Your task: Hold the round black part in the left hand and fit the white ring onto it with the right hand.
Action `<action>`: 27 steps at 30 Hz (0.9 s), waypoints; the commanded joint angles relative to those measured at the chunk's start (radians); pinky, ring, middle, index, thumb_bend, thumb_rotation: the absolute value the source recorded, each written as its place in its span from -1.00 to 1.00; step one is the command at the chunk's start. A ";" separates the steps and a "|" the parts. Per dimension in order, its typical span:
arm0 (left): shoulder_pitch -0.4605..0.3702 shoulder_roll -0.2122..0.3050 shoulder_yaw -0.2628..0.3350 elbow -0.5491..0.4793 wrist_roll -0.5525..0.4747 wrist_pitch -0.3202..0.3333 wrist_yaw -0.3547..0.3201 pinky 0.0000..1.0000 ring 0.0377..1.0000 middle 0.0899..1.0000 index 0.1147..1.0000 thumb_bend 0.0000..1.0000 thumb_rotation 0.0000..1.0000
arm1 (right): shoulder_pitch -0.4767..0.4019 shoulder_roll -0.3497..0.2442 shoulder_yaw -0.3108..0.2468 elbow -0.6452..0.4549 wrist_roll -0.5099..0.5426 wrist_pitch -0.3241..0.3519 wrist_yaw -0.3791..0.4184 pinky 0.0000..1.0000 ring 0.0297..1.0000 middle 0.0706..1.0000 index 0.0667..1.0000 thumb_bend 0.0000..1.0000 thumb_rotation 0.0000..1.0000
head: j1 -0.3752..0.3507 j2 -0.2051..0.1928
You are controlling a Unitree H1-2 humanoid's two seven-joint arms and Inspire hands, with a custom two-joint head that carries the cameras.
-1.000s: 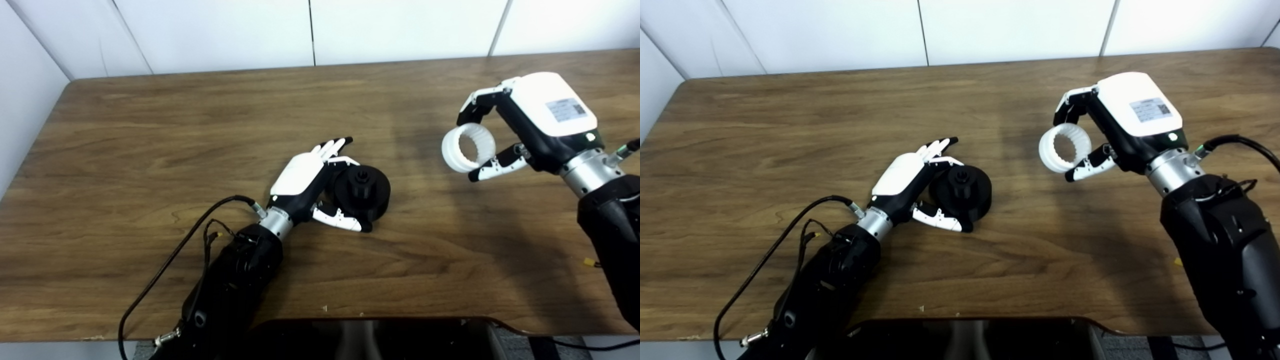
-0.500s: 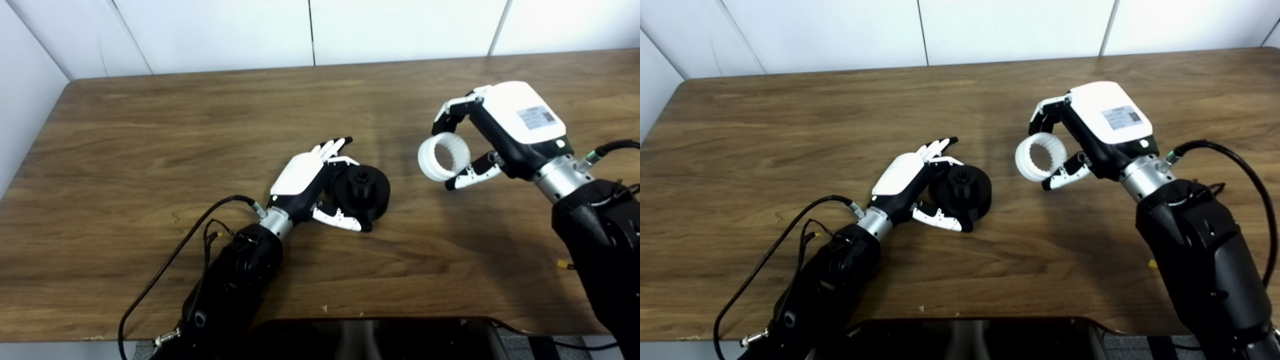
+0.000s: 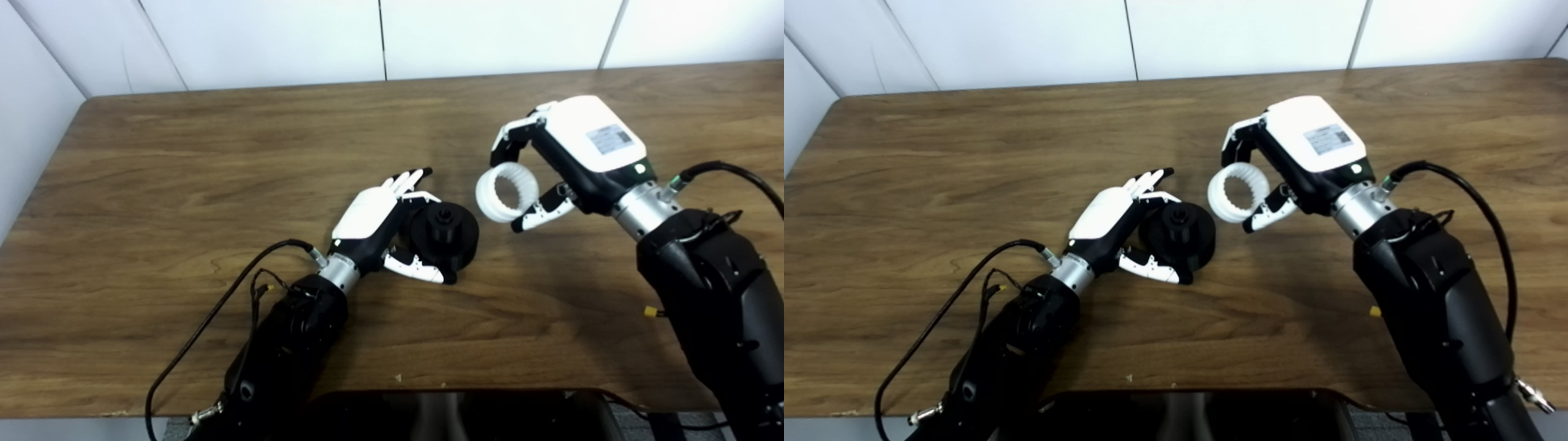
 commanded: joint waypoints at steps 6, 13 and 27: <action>-0.010 0.000 -0.014 0.027 0.054 0.029 -0.007 1.00 1.00 1.00 0.21 0.99 -0.31 | -0.062 0.027 0.013 0.012 0.000 -0.035 -0.017 0.49 0.21 -0.11 -0.09 0.06 -0.98 | 0.003 0.001; -0.011 0.000 -0.015 0.024 0.055 0.035 -0.012 1.00 1.00 1.00 0.21 0.99 -0.28 | -0.080 0.054 0.032 0.027 -0.005 -0.026 -0.006 0.52 0.21 -0.12 -0.09 0.06 -0.98 | 0.002 0.002; -0.016 -0.002 -0.010 0.022 0.049 0.038 -0.013 1.00 1.00 1.00 0.21 0.99 -0.31 | -0.097 0.092 0.084 0.105 -0.028 -0.048 -0.039 0.47 0.21 -0.14 -0.03 0.05 -0.98 | 0.011 0.007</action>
